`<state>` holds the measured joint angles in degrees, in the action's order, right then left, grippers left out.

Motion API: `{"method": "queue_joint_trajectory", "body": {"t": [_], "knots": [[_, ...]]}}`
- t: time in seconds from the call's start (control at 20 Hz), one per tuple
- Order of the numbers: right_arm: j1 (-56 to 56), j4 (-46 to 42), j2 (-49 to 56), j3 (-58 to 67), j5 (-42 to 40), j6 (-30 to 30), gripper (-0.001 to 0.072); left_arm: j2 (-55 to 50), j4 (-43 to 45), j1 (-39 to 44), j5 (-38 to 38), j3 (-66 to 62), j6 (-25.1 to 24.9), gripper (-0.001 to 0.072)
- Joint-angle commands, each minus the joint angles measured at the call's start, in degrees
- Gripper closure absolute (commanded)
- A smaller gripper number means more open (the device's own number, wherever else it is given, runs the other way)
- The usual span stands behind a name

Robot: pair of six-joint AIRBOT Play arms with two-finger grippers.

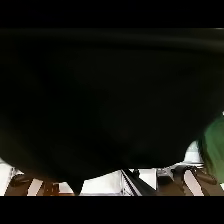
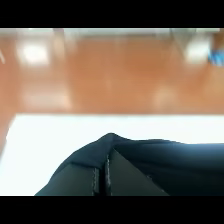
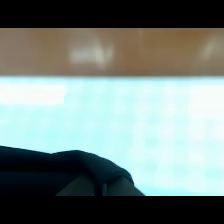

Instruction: Fold the shirts.

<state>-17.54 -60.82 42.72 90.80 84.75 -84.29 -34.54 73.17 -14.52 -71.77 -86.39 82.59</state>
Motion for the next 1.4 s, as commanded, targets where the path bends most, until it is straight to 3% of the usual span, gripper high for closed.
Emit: {"method": "queue_joint_trajectory", "body": {"t": [0.0,0.2,0.35,0.5,0.6,0.7,0.95,1.2,1.35], "knots": [[0.0,2.3,4.3,-15.2,-6.6,3.8,0.0692,-4.5,-5.3,0.3,9.4,16.7,0.7,0.0685],[4.2,1.4,20.9,-18.5,-19.5,6.8,0.0692,-19.6,-7.9,1.1,19.6,22.5,0.7,0.0685],[5.9,2.3,36.9,-13.2,-28.7,5.7,0.0692,-32.1,-8.1,4.1,29.6,21.2,2.2,0.0685],[5.9,4.2,52.5,-0.8,-28.8,2.3,0.0692,-42.8,-8.1,6.5,39.7,17.1,7.1,0.0685],[5.9,6.8,60.7,7.4,-25.6,-1.1,0.0692,-48.5,-8.8,7.4,42.1,13.3,11.5,0.0684],[5.9,10.2,65.6,12.2,-22.3,-1.6,0.0692,-52.2,-9.2,8.9,40.1,10.9,14.0,0.0684],[5.5,9.3,66.0,13.5,-16.3,0.1,0.0692,-52.4,-9.1,9.2,31.3,10.8,13.4,0.0684],[5.5,4.3,65.5,12.9,-2.7,3.6,0.0692,-52.2,-7.3,7.8,14.1,12.4,3.2,0.0684],[7.1,-0.1,66.0,9.5,-1.3,3.5,0.0691,-52.3,-7.2,7.8,13.5,18.1,3.0,0.0683]]}}
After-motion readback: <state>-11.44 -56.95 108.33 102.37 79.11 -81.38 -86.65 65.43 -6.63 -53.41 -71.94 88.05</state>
